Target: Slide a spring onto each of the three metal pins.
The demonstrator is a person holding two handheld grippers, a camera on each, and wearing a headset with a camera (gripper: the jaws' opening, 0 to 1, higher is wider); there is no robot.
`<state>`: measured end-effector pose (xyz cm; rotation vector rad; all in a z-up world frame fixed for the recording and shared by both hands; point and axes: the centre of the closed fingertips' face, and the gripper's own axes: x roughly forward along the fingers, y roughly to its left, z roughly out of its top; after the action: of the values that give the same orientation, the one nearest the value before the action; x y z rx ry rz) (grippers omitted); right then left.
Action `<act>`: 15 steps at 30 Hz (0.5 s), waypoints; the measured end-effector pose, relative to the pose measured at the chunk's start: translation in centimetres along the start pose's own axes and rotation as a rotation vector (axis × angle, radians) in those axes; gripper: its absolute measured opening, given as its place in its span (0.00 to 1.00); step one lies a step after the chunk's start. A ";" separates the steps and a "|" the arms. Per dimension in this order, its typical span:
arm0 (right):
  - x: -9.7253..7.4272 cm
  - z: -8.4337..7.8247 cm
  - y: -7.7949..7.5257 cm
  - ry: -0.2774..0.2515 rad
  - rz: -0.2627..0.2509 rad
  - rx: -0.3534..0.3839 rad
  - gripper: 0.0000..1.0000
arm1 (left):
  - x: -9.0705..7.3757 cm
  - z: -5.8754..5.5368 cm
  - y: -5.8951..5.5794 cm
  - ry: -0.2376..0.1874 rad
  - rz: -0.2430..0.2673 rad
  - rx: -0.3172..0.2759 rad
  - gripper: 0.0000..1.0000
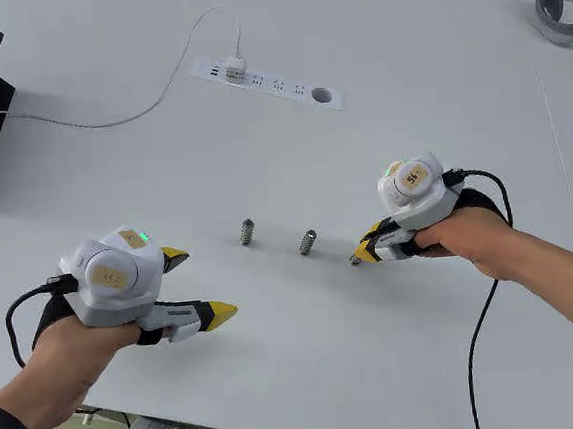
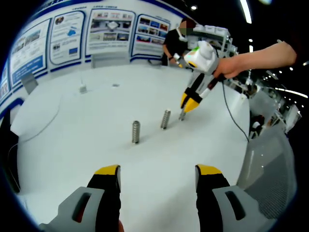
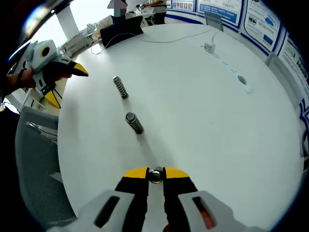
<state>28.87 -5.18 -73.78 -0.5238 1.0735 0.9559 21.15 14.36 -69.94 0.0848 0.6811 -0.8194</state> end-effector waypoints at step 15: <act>0.9 -0.6 0.0 0.003 -0.001 0.018 0.13 | -0.3 0.5 -0.4 -0.005 -0.002 -0.005 0.66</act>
<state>28.69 -5.26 -74.78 -0.5113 1.0835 0.9439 21.02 14.13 -69.35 0.0778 0.6783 -0.8193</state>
